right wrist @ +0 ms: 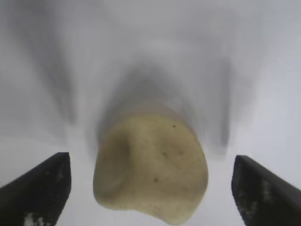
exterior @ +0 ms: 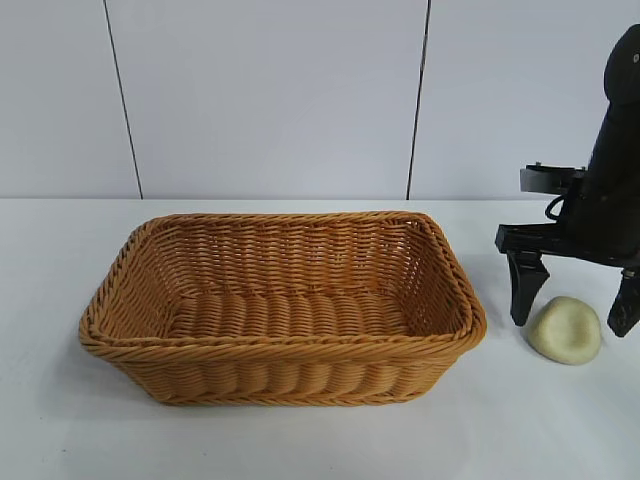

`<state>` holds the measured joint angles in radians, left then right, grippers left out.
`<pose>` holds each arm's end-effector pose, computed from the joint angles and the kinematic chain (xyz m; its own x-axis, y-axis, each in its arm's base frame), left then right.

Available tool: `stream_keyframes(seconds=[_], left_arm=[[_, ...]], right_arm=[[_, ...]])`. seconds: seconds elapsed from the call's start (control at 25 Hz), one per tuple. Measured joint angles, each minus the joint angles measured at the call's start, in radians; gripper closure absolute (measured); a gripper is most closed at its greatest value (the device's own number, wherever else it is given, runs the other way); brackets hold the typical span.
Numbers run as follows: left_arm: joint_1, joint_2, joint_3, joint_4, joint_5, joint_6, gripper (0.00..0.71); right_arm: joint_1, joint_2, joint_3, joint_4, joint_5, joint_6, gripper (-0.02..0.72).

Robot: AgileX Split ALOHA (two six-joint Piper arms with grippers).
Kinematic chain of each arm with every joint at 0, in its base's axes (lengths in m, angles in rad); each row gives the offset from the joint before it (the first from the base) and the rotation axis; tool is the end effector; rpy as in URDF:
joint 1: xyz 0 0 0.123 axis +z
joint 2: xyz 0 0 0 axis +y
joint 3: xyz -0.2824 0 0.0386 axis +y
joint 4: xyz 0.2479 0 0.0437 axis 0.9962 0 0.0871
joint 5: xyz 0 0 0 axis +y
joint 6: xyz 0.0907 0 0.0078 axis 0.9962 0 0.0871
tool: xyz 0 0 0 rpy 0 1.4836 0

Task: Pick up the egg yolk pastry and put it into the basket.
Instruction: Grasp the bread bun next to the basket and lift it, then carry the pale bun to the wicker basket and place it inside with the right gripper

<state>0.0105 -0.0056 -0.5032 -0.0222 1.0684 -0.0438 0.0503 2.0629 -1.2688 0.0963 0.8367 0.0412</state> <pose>-0.0064 -0.0018 0.2774 -0.4546 -0.0592 -0.8887 -0.0180 0.9982 -0.0573 0.3741 0.0253 0.1167 -0.9982 0.0552 -0.0218 0.0535 0.9958 0.0741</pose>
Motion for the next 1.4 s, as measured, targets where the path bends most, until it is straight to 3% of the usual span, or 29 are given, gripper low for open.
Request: stream_keyframes(seconds=[0.24,0.44,0.52,0.96,1.2,1.4], left_arm=[[0.000,0.000,0.000,0.000,0.000,0.000,0.015],[0.000,0.000,0.000,0.000,0.000,0.000,0.015],[0.000,0.000,0.000,0.000,0.000,0.000,0.015],[0.000,0.000,0.000,0.000,0.000,0.000,0.015],[0.000,0.000,0.000,0.000,0.000,0.000,0.015],[0.000,0.000,0.000,0.000,0.000,0.000,0.015]], right_arm=[[0.000,0.000,0.002,0.001,-0.002,0.000,0.203],[0.000,0.000,0.002,0.001,0.006,0.000,0.512],[0.000,0.000,0.001,0.001,0.017,0.000,0.570],[0.000,-0.050,-0.297,0.002,0.317,-0.003,0.605],[0.009,-0.109,-0.431,0.006,0.370,-0.003,0.605],[0.095,-0.114,-0.434,0.006,0.373,-0.003,0.606]])
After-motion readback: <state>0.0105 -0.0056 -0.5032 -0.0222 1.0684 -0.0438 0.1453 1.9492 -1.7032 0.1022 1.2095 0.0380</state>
